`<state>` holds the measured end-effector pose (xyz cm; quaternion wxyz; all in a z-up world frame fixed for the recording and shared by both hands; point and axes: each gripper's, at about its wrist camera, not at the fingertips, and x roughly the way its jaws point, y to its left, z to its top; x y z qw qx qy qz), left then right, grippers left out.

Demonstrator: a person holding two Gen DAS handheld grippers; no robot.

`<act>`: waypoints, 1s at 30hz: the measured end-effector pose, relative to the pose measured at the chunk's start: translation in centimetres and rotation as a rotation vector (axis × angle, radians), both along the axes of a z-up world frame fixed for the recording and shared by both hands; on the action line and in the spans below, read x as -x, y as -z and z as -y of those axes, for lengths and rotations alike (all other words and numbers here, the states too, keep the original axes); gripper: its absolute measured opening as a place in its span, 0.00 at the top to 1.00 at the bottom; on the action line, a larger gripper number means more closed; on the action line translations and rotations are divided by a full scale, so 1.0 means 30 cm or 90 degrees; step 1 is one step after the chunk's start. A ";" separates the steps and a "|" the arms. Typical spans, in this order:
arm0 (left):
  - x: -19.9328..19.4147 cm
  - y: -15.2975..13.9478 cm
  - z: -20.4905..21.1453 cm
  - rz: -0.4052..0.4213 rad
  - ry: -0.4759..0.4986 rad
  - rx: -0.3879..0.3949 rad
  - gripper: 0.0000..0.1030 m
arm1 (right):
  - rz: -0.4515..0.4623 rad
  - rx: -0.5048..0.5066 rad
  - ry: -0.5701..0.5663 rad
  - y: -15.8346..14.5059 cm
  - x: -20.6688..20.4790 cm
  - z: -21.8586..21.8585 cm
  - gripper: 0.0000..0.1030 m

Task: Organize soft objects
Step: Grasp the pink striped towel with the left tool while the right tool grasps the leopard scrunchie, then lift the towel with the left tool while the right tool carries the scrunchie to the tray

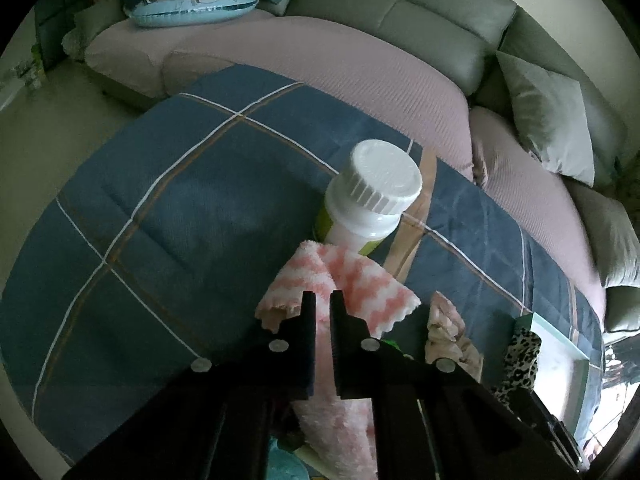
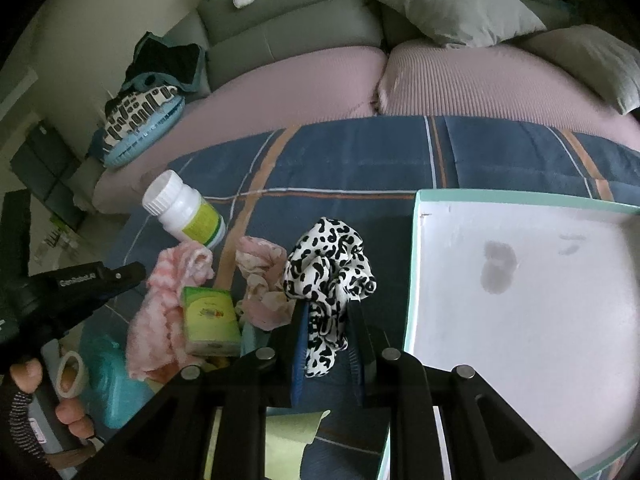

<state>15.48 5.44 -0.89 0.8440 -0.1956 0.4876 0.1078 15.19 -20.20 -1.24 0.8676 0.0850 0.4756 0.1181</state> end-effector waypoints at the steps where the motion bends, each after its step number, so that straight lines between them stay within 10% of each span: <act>1: -0.003 0.007 0.004 -0.008 0.004 -0.005 0.94 | 0.001 -0.001 0.000 -0.001 0.001 0.001 0.81; 6: 0.007 0.010 -0.025 -0.002 -0.022 0.009 0.93 | 0.000 -0.003 0.004 -0.001 0.000 0.009 0.81; 10: 0.006 0.014 -0.035 -0.010 -0.028 -0.005 0.62 | -0.001 -0.004 0.007 -0.001 0.002 0.016 0.81; 22: -0.033 0.113 -0.002 -0.068 -0.007 -0.013 0.63 | -0.006 -0.006 0.009 0.004 0.001 0.021 0.81; 30: -0.042 0.131 0.028 -0.075 0.014 -0.019 0.90 | -0.007 -0.007 0.009 0.004 0.001 0.023 0.81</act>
